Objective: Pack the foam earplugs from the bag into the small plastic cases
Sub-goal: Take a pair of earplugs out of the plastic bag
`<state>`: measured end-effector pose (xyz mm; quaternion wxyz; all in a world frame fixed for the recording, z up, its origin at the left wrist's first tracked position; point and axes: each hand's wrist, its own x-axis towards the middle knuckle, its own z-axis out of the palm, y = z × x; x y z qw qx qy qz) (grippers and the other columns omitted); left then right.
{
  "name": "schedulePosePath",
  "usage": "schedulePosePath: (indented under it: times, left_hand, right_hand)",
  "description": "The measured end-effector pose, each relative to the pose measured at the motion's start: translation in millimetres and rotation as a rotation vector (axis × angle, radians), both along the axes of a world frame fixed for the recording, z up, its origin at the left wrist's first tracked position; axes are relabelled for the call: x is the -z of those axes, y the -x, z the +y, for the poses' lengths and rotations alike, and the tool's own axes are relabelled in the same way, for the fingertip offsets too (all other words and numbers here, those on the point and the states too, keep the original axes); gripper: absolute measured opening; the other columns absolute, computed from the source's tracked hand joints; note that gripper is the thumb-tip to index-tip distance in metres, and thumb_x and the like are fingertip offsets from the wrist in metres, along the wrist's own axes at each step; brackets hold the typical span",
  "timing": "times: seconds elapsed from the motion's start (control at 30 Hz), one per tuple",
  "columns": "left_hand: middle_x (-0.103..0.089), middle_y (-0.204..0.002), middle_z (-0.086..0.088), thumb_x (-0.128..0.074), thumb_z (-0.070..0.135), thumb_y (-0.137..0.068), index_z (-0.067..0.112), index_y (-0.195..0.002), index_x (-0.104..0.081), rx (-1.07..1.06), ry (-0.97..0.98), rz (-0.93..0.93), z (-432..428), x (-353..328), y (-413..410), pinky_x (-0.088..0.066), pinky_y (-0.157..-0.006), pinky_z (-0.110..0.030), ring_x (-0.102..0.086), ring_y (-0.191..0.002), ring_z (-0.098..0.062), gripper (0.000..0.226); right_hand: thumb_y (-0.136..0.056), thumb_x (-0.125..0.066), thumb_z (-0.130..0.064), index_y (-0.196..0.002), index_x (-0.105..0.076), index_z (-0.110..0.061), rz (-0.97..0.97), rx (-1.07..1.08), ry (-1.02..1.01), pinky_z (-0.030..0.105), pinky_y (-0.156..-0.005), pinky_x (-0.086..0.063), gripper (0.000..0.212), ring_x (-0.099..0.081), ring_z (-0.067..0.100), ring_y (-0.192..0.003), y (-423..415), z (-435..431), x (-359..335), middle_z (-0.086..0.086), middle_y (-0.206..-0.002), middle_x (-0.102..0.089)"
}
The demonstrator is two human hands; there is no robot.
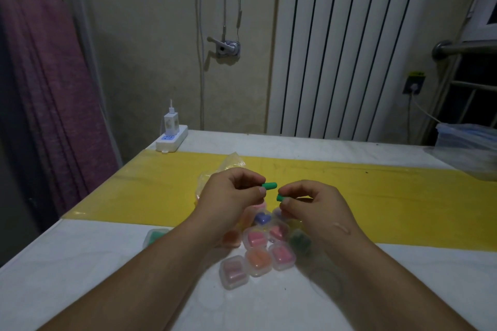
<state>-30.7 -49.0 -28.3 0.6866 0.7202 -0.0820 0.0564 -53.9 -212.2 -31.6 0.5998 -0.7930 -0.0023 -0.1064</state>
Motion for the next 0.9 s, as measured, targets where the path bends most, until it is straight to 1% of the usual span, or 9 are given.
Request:
schedulePosePath:
  times: [0.07,0.2,0.3,0.37,0.5,0.6,0.7,0.8,0.9]
  left_hand:
    - [-0.072,-0.085,-0.012,-0.071,-0.004,-0.082,0.004,-0.092,-0.071,0.014,0.009,-0.001,-1,1,0,-0.06,-0.077,-0.034,-0.07,-0.079,-0.023,0.013]
    - [-0.071,-0.083,-0.017,-0.072,-0.001,-0.082,0.005,-0.088,-0.07,0.047,-0.004,-0.001,-2,2,1,-0.059,-0.077,-0.038,-0.068,-0.075,-0.024,0.008]
    - [-0.071,-0.086,-0.021,-0.072,0.001,-0.083,0.007,-0.086,-0.071,0.066,-0.012,-0.001,-2,1,2,-0.059,-0.075,-0.038,-0.067,-0.074,-0.024,0.007]
    - [-0.072,-0.086,-0.021,-0.072,0.001,-0.083,0.007,-0.087,-0.071,0.071,-0.019,-0.015,-3,2,2,-0.059,-0.075,-0.036,-0.067,-0.074,-0.024,0.007]
    - [-0.073,-0.088,-0.013,-0.07,0.002,-0.084,0.01,-0.09,-0.072,0.034,-0.03,-0.059,-4,3,0,-0.057,-0.077,-0.033,-0.067,-0.079,-0.016,0.01]
    - [-0.071,-0.082,0.001,-0.069,0.005,-0.085,0.013,-0.09,-0.073,-0.027,-0.066,-0.101,-4,2,-3,-0.051,-0.064,-0.018,-0.062,-0.07,-0.001,0.011]
    - [-0.07,-0.079,0.006,-0.07,0.009,-0.086,0.02,-0.087,-0.074,-0.067,-0.136,-0.13,-3,3,-6,-0.046,-0.062,-0.017,-0.061,-0.069,0.001,0.011]
    - [-0.07,-0.081,0.007,-0.069,0.011,-0.086,0.022,-0.087,-0.073,-0.067,-0.243,-0.16,-4,-1,-8,-0.048,-0.066,-0.015,-0.061,-0.072,0.002,0.011]
    - [-0.068,-0.086,0.011,-0.068,0.016,-0.087,0.024,-0.091,-0.072,-0.044,-0.432,-0.176,-7,-4,-11,-0.047,-0.062,-0.008,-0.061,-0.078,0.001,0.01]
  right_hand:
    - [-0.082,-0.071,0.001,-0.087,-0.067,-0.023,-0.015,-0.01,-0.037,0.053,-0.081,-0.058,0.025,-0.073,0.032,-0.079,0,1,0,0.004,-0.076,-0.073]
    - [-0.082,-0.073,0.001,-0.096,-0.06,-0.025,-0.015,-0.046,-0.071,0.051,-0.079,-0.059,0.032,-0.072,0.028,-0.077,0,1,-1,0.006,-0.075,-0.074]
    - [-0.084,-0.071,0.001,-0.094,-0.066,-0.028,-0.037,-0.053,-0.076,0.049,-0.079,-0.06,0.031,-0.071,0.026,-0.074,-1,1,0,0.008,-0.077,-0.072]
    - [-0.085,-0.07,-0.001,-0.089,-0.07,-0.027,-0.06,-0.055,-0.047,0.043,-0.077,-0.061,0.027,-0.072,0.027,-0.074,-1,2,0,0.005,-0.076,-0.074]
    - [-0.086,-0.069,0.0,-0.082,-0.072,-0.02,-0.081,0.013,-0.092,0.032,-0.067,-0.06,0.021,-0.069,0.024,-0.067,-1,-2,-2,0.004,-0.073,-0.073]
    - [-0.085,-0.07,0.002,-0.079,-0.071,-0.019,-0.097,0.075,-0.13,0.029,-0.067,-0.059,0.021,-0.068,0.021,-0.068,-5,-11,-5,0.004,-0.075,-0.072]
    - [-0.086,-0.07,0.0,-0.08,-0.07,-0.017,-0.107,0.12,-0.125,0.019,-0.06,-0.056,0.019,-0.068,0.017,-0.065,-8,-22,-5,0.005,-0.077,-0.072]
    - [-0.086,-0.07,-0.001,-0.079,-0.07,-0.019,-0.107,0.171,-0.126,0.025,-0.066,-0.058,0.019,-0.069,0.018,-0.064,-12,-30,-4,0.005,-0.078,-0.073]
    - [-0.085,-0.071,-0.002,-0.077,-0.07,-0.02,-0.096,0.216,-0.134,0.034,-0.073,-0.06,0.02,-0.069,0.018,-0.063,-15,-36,-4,0.004,-0.075,-0.073]
